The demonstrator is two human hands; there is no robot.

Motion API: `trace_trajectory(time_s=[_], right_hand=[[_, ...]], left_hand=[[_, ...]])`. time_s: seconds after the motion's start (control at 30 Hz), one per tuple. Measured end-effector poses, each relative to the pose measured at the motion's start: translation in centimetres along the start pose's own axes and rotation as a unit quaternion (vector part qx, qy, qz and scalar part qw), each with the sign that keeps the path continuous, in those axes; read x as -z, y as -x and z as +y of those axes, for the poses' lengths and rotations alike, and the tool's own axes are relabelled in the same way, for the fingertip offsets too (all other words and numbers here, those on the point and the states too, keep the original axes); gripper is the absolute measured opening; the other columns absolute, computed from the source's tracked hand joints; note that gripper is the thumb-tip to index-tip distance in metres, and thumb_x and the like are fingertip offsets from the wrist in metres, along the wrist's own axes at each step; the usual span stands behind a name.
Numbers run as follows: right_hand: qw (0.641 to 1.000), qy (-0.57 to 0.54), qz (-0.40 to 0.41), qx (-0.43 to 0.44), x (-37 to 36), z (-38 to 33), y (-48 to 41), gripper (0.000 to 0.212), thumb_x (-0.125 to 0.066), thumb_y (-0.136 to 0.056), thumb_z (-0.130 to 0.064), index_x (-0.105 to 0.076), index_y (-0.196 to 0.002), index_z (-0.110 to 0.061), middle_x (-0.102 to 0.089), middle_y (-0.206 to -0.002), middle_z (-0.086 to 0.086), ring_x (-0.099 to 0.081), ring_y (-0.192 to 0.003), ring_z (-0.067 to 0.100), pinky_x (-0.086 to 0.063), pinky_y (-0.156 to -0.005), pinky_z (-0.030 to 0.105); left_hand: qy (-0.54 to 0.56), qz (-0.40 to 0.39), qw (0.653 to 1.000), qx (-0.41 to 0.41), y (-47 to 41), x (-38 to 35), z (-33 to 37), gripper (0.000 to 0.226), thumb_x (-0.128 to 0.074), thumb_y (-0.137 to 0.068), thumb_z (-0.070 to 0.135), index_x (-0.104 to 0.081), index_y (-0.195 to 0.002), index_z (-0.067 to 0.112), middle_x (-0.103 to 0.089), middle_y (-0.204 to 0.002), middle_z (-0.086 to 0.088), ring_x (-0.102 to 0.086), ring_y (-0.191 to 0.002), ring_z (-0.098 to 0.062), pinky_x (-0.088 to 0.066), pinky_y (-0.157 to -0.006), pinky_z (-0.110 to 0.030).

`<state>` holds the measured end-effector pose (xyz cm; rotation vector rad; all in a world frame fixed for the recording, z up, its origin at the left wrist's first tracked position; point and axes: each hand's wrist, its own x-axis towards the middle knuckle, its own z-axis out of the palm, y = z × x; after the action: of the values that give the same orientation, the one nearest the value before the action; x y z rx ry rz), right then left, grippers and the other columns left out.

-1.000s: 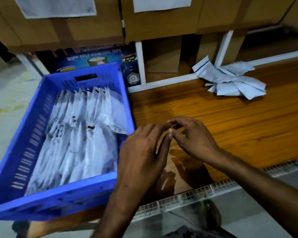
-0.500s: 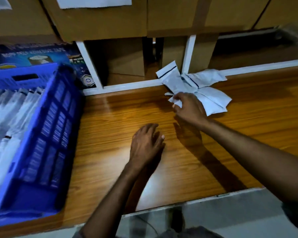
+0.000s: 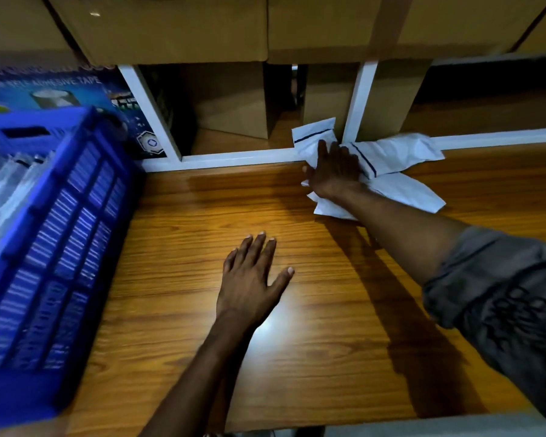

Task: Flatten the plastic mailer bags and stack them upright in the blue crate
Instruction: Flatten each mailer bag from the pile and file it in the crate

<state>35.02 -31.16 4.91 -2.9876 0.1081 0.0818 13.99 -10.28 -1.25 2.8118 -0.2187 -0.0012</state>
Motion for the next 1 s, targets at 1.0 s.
trace_trajectory(time_s=[1.0], right_hand=[[0.942,0.099,0.04,0.318,-2.9,-8.3,34.7,0.068,-0.041,-0.086,-0.023,-0.039,-0.153,-0.027,-0.023,-0.167,0.006,-0.02,-0.154,0.025,-0.025,-0.114,0.05]], left_hand=[[0.281,0.204,0.936,0.049,14.4,7.4,-13.8,0.039,-0.046,-0.104,0.04,-0.064,-0.132,0.02,-0.066,-0.131,-0.001,-0.058,-0.121,-0.021,-0.046,-0.104,-0.039]])
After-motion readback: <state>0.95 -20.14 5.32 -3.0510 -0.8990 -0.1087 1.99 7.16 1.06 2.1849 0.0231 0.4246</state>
